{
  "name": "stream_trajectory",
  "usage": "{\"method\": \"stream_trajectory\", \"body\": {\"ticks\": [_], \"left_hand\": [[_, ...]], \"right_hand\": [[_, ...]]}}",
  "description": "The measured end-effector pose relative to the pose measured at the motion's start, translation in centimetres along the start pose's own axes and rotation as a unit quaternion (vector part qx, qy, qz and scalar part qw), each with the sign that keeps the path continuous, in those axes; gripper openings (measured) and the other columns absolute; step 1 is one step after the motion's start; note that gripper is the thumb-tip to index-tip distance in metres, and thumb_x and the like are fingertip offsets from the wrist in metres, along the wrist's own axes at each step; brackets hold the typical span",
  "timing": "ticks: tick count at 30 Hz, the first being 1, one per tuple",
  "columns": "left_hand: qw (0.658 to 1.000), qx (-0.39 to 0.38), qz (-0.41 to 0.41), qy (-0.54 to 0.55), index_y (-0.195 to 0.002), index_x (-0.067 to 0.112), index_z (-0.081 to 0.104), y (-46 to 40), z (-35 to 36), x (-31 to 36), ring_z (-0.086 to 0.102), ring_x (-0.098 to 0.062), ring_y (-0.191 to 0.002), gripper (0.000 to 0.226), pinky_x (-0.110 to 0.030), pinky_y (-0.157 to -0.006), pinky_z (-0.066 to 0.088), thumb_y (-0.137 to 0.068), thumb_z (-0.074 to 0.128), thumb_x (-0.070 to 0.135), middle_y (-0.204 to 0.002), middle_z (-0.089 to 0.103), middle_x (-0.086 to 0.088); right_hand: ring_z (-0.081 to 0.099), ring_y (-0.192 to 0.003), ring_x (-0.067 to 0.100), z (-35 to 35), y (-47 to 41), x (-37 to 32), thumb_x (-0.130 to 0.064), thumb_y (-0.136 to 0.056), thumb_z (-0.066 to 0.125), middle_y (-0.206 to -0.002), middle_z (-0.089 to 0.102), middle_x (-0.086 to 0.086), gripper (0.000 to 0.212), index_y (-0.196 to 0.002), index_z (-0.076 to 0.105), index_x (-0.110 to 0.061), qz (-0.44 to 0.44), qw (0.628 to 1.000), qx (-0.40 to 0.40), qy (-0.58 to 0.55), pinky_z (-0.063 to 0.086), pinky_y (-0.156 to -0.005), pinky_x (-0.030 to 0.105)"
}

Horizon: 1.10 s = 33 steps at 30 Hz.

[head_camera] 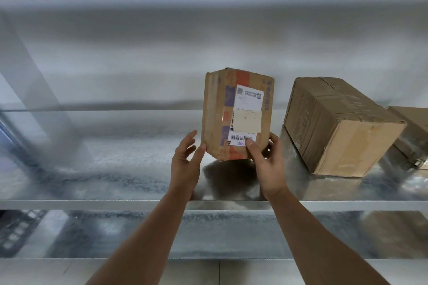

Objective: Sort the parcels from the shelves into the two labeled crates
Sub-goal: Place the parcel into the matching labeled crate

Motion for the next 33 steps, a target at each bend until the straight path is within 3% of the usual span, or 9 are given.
{"method": "stream_trajectory", "body": {"ticks": [3, 6, 8, 12, 15, 18, 28, 30, 33], "left_hand": [[1.000, -0.018, -0.010, 0.018, -0.119, 0.031, 0.073, 0.0, 0.2, -0.1, 0.064, -0.023, -0.117, 0.023, -0.046, -0.083, 0.061, -0.100, 0.060, 0.024, -0.120, 0.071, 0.004], [0.998, -0.058, -0.017, 0.013, -0.129, 0.028, 0.067, 0.5, 0.5, 0.7, 0.064, -0.011, -0.117, 0.032, -0.043, -0.096, 0.057, -0.103, 0.050, 0.037, -0.119, 0.072, 0.008], [0.997, -0.074, -0.014, 0.014, -0.132, 0.028, 0.065, 0.8, 0.7, 1.1, 0.065, -0.008, -0.114, 0.034, -0.044, -0.099, 0.055, -0.102, 0.052, 0.038, -0.117, 0.073, 0.009], [0.995, -0.097, -0.019, -0.007, -0.135, 0.038, 0.062, 0.9, 1.0, 1.1, 0.062, -0.012, -0.122, 0.050, -0.050, -0.108, 0.047, -0.089, 0.063, 0.057, -0.125, 0.070, 0.011], [0.994, -0.103, -0.019, -0.007, -0.134, 0.040, 0.061, 0.9, 0.9, 0.9, 0.061, -0.014, -0.124, 0.054, -0.050, -0.110, 0.045, -0.085, 0.063, 0.060, -0.126, 0.069, 0.012], [0.995, -0.102, -0.020, 0.007, -0.134, 0.039, 0.062, 0.8, 0.9, 0.8, 0.062, -0.015, -0.124, 0.053, -0.050, -0.110, 0.045, -0.085, 0.064, 0.058, -0.126, 0.069, 0.011], [0.995, -0.095, -0.031, 0.022, -0.132, 0.037, 0.064, 0.1, 0.9, 0.0, 0.063, -0.016, -0.123, 0.056, -0.049, -0.108, 0.046, -0.081, 0.067, 0.060, -0.125, 0.070, 0.011], [0.995, -0.092, -0.036, 0.023, -0.131, 0.038, 0.065, 0.1, 0.8, 0.0, 0.063, -0.018, -0.122, 0.055, -0.050, -0.108, 0.046, -0.081, 0.067, 0.059, -0.125, 0.070, 0.010], [0.994, -0.096, -0.045, 0.002, -0.129, 0.045, 0.064, -0.1, 0.7, 0.2, 0.058, -0.035, -0.125, 0.041, -0.056, -0.106, 0.047, -0.089, 0.064, 0.054, -0.128, 0.069, 0.010]], "right_hand": [[0.063, -0.112, 0.009, 0.1, 0.3, -0.1, -0.043, -0.086, 0.070, -0.124, 0.062, -0.010, 0.052, -0.129, 0.041, -0.035, -0.012, 1.000, 0.000, 0.020, 0.055, -0.091, 0.025], [0.061, -0.114, 0.008, 0.1, 0.4, -0.1, -0.047, -0.084, 0.070, -0.126, 0.062, -0.013, 0.044, -0.120, 0.045, -0.042, -0.030, 0.999, 0.002, 0.030, 0.052, -0.094, 0.026], [0.060, -0.116, 0.007, 0.1, 0.3, 0.1, -0.045, -0.087, 0.070, -0.127, 0.062, -0.015, 0.045, -0.125, 0.048, -0.042, -0.041, 0.999, 0.013, 0.033, 0.052, -0.095, 0.026], [0.060, -0.118, 0.006, 0.2, 0.0, 0.4, -0.046, -0.088, 0.072, -0.131, 0.063, -0.012, 0.058, -0.141, 0.049, -0.037, -0.035, 0.999, 0.020, 0.036, 0.052, -0.096, 0.024], [0.060, -0.120, 0.010, 0.1, 0.0, 0.6, -0.046, -0.088, 0.072, -0.131, 0.064, -0.008, 0.048, -0.133, 0.055, -0.044, -0.027, 0.999, 0.017, 0.040, 0.051, -0.100, 0.029], [0.059, -0.120, 0.008, 0.2, 0.1, 0.3, -0.046, -0.088, 0.071, -0.132, 0.062, -0.008, 0.041, -0.125, 0.054, -0.052, -0.018, 0.999, 0.014, 0.046, 0.050, -0.096, 0.022], [0.059, -0.124, 0.010, 0.3, -0.2, 0.8, -0.068, -0.076, 0.071, -0.133, 0.063, -0.012, 0.070, -0.138, 0.052, -0.044, -0.005, 0.999, 0.016, 0.049, 0.049, -0.107, 0.039], [0.061, -0.122, 0.008, 0.3, -0.2, 0.7, -0.061, -0.082, 0.070, -0.131, 0.064, -0.014, 0.066, -0.141, 0.050, -0.040, -0.003, 0.998, 0.011, 0.054, 0.049, -0.106, 0.037], [0.062, -0.115, 0.001, 0.9, 0.0, 0.3, -0.046, -0.093, 0.061, -0.127, 0.065, -0.017, 0.056, -0.146, 0.045, -0.036, 0.005, 0.997, 0.007, 0.077, 0.051, -0.101, 0.026]]}}
Point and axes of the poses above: each hand's wrist, its own y-axis away from the middle knuckle, its own z-axis out of the palm, x = y × z, the point moved 2 cm from there along -y, towards the middle knuckle
